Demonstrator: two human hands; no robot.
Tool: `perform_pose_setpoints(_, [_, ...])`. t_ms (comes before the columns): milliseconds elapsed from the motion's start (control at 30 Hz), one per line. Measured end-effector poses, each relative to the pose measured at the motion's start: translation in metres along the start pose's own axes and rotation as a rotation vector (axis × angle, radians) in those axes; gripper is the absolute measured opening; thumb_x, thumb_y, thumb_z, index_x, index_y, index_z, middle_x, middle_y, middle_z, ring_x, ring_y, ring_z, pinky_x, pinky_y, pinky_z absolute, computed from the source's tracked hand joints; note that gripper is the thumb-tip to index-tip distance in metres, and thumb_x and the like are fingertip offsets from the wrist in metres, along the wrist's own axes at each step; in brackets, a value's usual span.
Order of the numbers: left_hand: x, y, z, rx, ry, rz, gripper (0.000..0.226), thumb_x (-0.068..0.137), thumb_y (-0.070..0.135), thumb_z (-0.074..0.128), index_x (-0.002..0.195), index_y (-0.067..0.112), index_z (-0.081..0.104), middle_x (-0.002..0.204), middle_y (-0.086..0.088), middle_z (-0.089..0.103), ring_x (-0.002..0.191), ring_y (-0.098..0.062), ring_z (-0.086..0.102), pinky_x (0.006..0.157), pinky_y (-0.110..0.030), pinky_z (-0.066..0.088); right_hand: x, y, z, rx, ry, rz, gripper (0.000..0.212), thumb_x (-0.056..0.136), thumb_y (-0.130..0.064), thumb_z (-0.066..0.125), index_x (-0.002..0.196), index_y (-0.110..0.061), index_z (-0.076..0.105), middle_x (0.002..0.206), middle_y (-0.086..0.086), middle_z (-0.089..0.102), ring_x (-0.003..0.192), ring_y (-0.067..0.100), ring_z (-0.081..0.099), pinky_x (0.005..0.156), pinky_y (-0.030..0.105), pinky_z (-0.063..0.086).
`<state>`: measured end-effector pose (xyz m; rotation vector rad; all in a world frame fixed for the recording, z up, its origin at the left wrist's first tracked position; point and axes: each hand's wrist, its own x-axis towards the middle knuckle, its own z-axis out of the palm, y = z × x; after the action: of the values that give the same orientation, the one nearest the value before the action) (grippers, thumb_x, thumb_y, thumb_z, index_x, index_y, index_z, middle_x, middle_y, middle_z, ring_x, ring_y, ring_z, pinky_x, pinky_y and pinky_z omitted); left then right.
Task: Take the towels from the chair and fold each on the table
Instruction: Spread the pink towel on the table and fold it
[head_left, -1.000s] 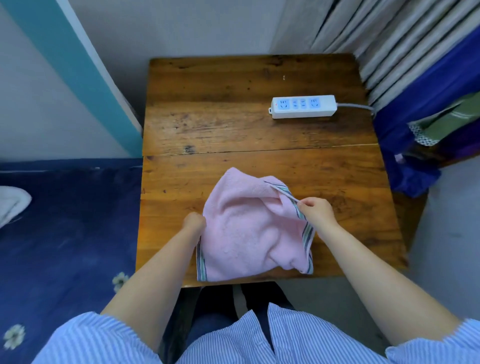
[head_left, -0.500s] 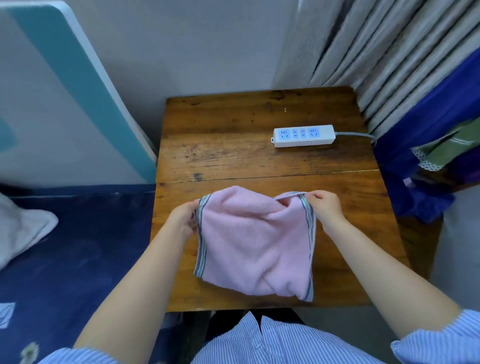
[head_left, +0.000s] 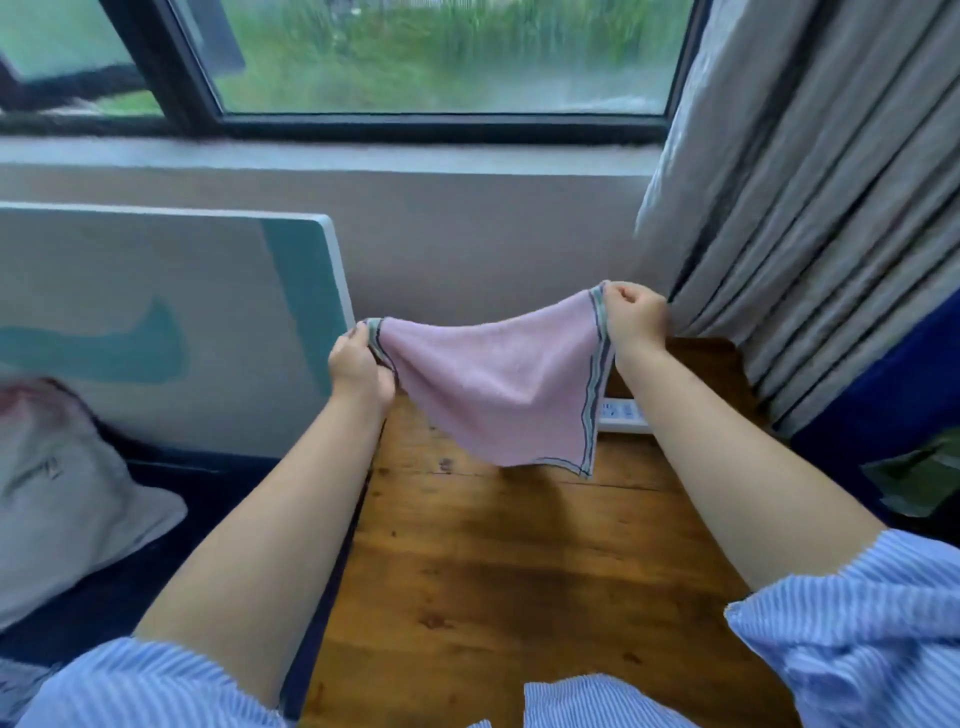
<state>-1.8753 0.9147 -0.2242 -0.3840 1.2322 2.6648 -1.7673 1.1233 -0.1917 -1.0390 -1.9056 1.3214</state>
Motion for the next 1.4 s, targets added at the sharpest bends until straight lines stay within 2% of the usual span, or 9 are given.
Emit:
perform_pose_setpoints(133, [0.002, 0.036, 0.026, -0.007, -0.072, 0.133, 0.028, 0.095, 0.001, 0.041, 0.07, 0.012, 0.044, 0.059, 0.0, 0.053, 0.056, -0.011, 0.053, 0.057, -0.021, 0.046, 0.003, -0.047, 0.0, 0.272, -0.011, -0.108, 0.019, 0.093, -0.013, 0.049, 0.101, -0.01, 0.066, 0.085, -0.005, 0.062, 0.075, 0.007, 0.056, 0.053, -0.001, 0.043])
perform_pose_setpoints(333, [0.01, 0.046, -0.046, 0.387, -0.113, -0.083, 0.02, 0.078, -0.009, 0.042, 0.066, 0.008, 0.04, 0.063, -0.005, 0.06, 0.062, -0.019, 0.057, 0.052, -0.017, 0.047, 0.001, -0.005, -0.014, 0.323, -0.107, 0.2, 0.027, 0.087, -0.004, 0.052, 0.064, -0.017, 0.054, 0.049, -0.01, 0.059, 0.068, 0.014, 0.05, 0.053, 0.012, 0.044])
perform_pose_setpoints(433, [-0.002, 0.022, -0.089, 0.789, -0.056, -0.297, 0.037, 0.085, -0.017, 0.026, 0.061, 0.01, 0.033, 0.058, -0.007, 0.046, 0.055, -0.018, 0.046, 0.051, -0.024, 0.039, -0.018, 0.059, -0.012, 0.113, -0.23, 0.497, 0.019, 0.085, -0.022, 0.062, 0.089, -0.004, 0.065, 0.097, 0.012, 0.07, 0.094, 0.026, 0.059, 0.079, 0.031, 0.053])
perform_pose_setpoints(567, [-0.009, -0.017, -0.147, 1.127, 0.019, -0.586, 0.032, 0.085, -0.013, 0.026, 0.062, -0.003, 0.045, 0.06, -0.011, 0.052, 0.06, -0.026, 0.047, 0.052, -0.026, 0.042, -0.064, 0.129, -0.011, -0.269, -0.343, 0.603, 0.037, 0.09, -0.01, 0.054, 0.122, 0.007, 0.053, 0.13, 0.024, 0.053, 0.09, 0.023, 0.049, 0.057, 0.024, 0.038])
perform_pose_setpoints(700, [-0.027, -0.04, -0.187, 1.634, -0.117, -0.779, 0.045, 0.082, -0.005, 0.035, 0.123, 0.005, 0.051, 0.069, -0.008, 0.041, 0.058, -0.019, 0.039, 0.059, -0.026, 0.041, -0.106, 0.172, -0.008, -0.685, -0.546, 0.659, 0.035, 0.098, -0.021, 0.038, 0.128, -0.01, 0.051, 0.128, 0.01, 0.057, 0.11, 0.024, 0.057, 0.072, 0.022, 0.037])
perform_pose_setpoints(1000, [-0.045, -0.08, -0.226, 1.753, -0.154, -0.808, 0.021, 0.097, 0.016, 0.039, 0.11, 0.003, 0.049, 0.069, -0.008, 0.049, 0.054, -0.016, 0.045, 0.051, -0.026, 0.043, -0.153, 0.193, -0.011, -0.55, -0.433, 0.839, 0.017, 0.088, -0.005, 0.044, 0.1, 0.005, 0.053, 0.074, 0.011, 0.05, 0.062, 0.021, 0.044, 0.07, 0.029, 0.035])
perform_pose_setpoints(1100, [-0.038, -0.084, -0.224, 1.8, -0.183, -0.769, 0.023, 0.099, 0.015, 0.032, 0.106, 0.005, 0.052, 0.1, -0.011, 0.057, 0.082, -0.02, 0.053, 0.076, -0.025, 0.043, -0.154, 0.192, -0.004, -0.483, -0.449, 0.82, 0.026, 0.092, -0.018, 0.051, 0.103, 0.004, 0.06, 0.09, 0.012, 0.058, 0.075, 0.026, 0.056, 0.077, 0.035, 0.046])
perform_pose_setpoints(1233, [-0.029, -0.083, -0.216, 1.777, -0.133, -0.786, 0.016, 0.1, 0.017, 0.035, 0.09, 0.008, 0.041, 0.083, -0.006, 0.046, 0.089, -0.021, 0.053, 0.079, -0.026, 0.044, -0.144, 0.192, 0.003, -0.472, -0.422, 0.741, 0.025, 0.092, -0.014, 0.052, 0.106, 0.001, 0.065, 0.111, 0.02, 0.065, 0.099, 0.032, 0.061, 0.082, 0.041, 0.054])
perform_pose_setpoints(1400, [-0.02, -0.081, -0.216, 1.802, -0.147, -0.803, 0.06, 0.093, 0.027, 0.053, 0.143, 0.007, 0.027, 0.129, -0.014, 0.053, 0.096, -0.025, 0.059, 0.072, -0.027, 0.05, -0.125, 0.187, 0.006, -0.479, -0.442, 0.714, 0.029, 0.09, -0.005, 0.048, 0.115, -0.005, 0.063, 0.116, 0.014, 0.063, 0.101, 0.028, 0.06, 0.075, 0.032, 0.051])
